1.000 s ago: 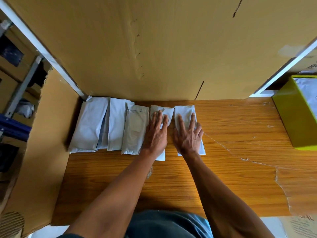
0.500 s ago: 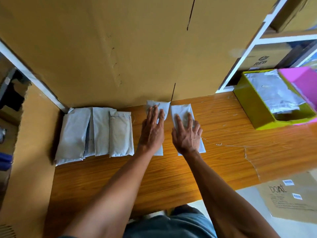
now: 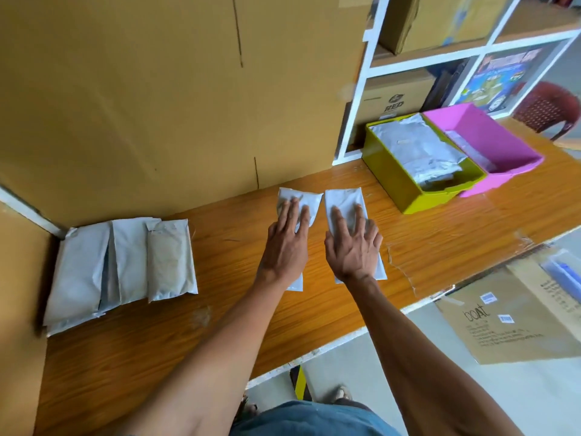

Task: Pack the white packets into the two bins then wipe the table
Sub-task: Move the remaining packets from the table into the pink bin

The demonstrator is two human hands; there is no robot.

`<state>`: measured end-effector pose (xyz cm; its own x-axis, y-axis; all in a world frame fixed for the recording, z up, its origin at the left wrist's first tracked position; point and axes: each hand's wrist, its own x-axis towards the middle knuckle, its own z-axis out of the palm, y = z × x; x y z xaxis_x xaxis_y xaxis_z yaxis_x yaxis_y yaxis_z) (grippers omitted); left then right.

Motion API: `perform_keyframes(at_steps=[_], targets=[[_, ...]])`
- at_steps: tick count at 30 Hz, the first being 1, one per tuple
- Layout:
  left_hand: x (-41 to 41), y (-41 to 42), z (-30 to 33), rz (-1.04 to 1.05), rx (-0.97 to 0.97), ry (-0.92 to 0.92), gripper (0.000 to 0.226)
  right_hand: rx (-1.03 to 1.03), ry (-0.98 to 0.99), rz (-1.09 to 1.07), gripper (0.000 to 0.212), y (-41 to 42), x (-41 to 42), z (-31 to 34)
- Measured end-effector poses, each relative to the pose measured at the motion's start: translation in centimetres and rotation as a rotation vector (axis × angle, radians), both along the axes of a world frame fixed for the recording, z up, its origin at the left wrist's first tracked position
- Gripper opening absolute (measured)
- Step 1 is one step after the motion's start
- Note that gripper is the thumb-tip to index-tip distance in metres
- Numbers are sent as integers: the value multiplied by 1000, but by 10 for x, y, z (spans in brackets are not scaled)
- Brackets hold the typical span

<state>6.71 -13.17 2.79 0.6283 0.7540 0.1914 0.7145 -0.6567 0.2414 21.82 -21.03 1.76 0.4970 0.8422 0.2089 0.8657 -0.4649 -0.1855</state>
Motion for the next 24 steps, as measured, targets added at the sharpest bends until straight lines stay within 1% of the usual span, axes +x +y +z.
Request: perform_keyframes(at_steps=[5, 13, 18, 24], targets=[[73, -37, 8, -66, 43, 33, 73, 52, 3, -70, 62, -46, 68, 8], [205, -105, 17, -235, 62, 26, 69, 101, -11, -276, 62, -138, 187, 10], [270, -129, 22, -321, 73, 16, 65, 107, -20, -392, 61, -183, 237, 7], [335, -152, 21, -418, 74, 7, 63, 76, -17, -493, 60, -212, 286, 14]])
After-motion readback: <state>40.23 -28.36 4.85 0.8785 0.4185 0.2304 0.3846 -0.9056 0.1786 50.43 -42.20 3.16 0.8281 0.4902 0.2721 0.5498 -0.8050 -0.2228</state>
